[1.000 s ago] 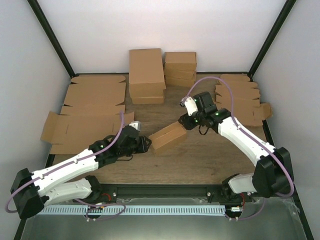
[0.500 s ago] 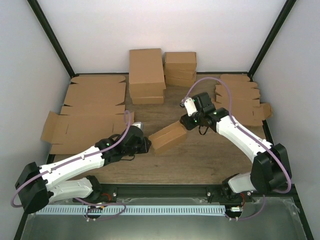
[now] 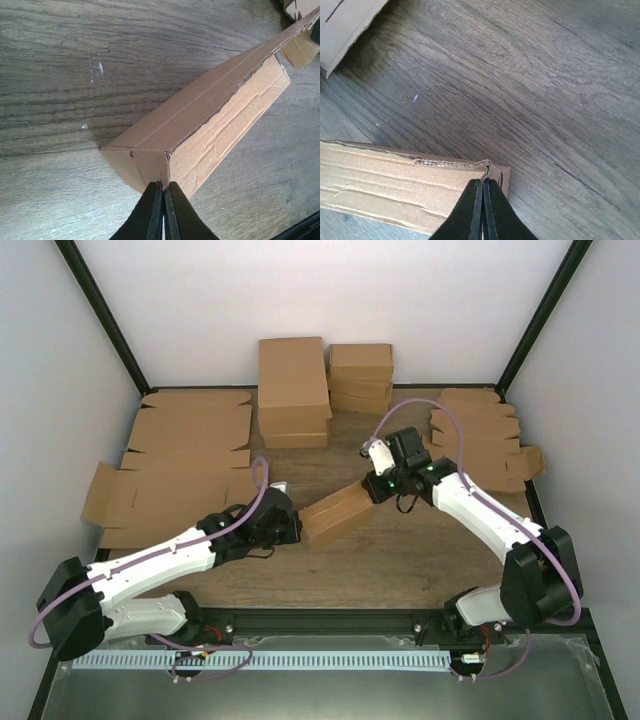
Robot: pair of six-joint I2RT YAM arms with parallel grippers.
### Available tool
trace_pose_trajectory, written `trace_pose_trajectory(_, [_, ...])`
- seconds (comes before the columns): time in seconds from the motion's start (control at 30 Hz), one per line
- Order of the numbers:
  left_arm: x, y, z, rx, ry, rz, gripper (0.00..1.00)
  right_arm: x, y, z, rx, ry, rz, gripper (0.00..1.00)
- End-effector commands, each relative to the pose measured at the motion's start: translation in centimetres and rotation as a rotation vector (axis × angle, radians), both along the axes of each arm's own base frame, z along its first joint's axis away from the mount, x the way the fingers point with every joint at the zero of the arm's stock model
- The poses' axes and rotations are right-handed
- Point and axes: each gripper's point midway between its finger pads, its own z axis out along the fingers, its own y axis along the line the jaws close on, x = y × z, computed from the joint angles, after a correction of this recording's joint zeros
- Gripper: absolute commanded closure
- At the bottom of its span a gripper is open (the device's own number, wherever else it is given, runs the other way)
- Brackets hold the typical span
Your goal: Fold the paper box
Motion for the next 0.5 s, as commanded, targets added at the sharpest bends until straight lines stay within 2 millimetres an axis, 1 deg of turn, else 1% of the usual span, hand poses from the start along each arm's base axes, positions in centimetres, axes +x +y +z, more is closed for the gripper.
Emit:
trace_pose_trajectory(0.0, [0.3,-1.0,1.1,-0.042,-0.009,0.000,0.96,-0.6,0.7,1.4,0.086,0.018,-0.006,0.99])
trace_pose_trajectory(0.1, [0.6,-1.0,1.3,-0.046,-0.018,0.015,0.96,-0.9,0.7,1.4,0.105,0.035,-0.026,0.99])
trace_pose_trajectory(0.27, [1.3,-1.1,1.9,-0.034,-0.034,0.038,0.96,-1.6,0.3,0.8,0.126,0.067,-0.078,0.99])
trace_pose_trajectory(0.3, [1.5,-1.1,1.9,-0.029,-0.037,0.040,0.96,-1.8,0.3,0.5,0.132,0.080,-0.095,0.99])
trace_pose_trajectory(0.47, [2.2,-1.4,2.1,-0.011,-0.050,0.043,0.96,-2.8,0.2,0.4,0.159,0.075,-0.222,0.99])
